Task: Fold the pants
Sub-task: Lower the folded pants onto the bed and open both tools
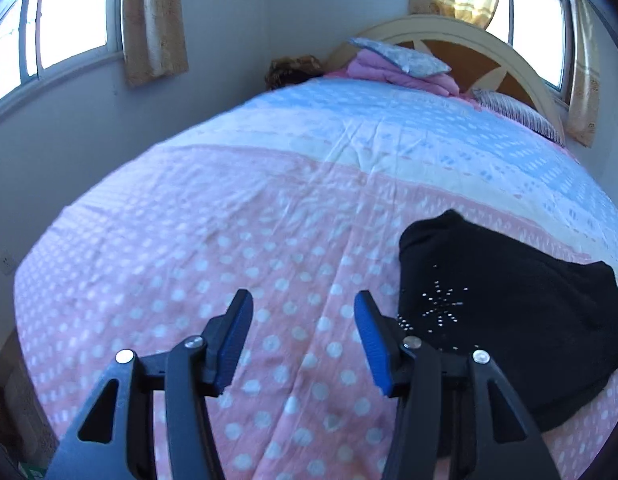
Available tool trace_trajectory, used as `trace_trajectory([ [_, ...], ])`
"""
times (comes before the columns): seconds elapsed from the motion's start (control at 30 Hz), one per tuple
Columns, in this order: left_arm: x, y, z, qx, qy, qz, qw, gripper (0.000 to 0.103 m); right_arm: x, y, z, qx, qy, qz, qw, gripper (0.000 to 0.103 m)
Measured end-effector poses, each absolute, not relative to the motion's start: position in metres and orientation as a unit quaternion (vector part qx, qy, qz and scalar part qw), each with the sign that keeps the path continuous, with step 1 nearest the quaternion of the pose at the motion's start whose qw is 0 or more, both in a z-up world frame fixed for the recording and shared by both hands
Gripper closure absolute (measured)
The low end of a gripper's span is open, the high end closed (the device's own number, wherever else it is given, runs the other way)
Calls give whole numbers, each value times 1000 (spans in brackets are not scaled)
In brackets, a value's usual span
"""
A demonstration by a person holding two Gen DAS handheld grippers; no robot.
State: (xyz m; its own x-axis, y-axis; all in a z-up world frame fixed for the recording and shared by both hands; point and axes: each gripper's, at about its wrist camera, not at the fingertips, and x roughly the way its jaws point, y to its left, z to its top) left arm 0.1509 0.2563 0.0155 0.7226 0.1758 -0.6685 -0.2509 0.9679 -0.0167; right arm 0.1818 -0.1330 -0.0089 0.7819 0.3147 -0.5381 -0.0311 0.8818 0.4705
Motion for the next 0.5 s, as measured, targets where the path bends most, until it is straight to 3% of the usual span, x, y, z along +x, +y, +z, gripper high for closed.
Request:
trace_trajectory([
  [0.23, 142, 192, 34, -29, 329, 33, 943, 47, 167, -44, 32, 35, 273, 129, 953, 61],
  [0.37, 150, 155, 18, 2, 355, 41, 934, 47, 191, -9, 5, -8, 320, 137, 938, 61],
  [0.5, 151, 140, -6, 27, 378, 55, 924, 36, 200, -18, -31, -25, 369, 120, 921, 61],
])
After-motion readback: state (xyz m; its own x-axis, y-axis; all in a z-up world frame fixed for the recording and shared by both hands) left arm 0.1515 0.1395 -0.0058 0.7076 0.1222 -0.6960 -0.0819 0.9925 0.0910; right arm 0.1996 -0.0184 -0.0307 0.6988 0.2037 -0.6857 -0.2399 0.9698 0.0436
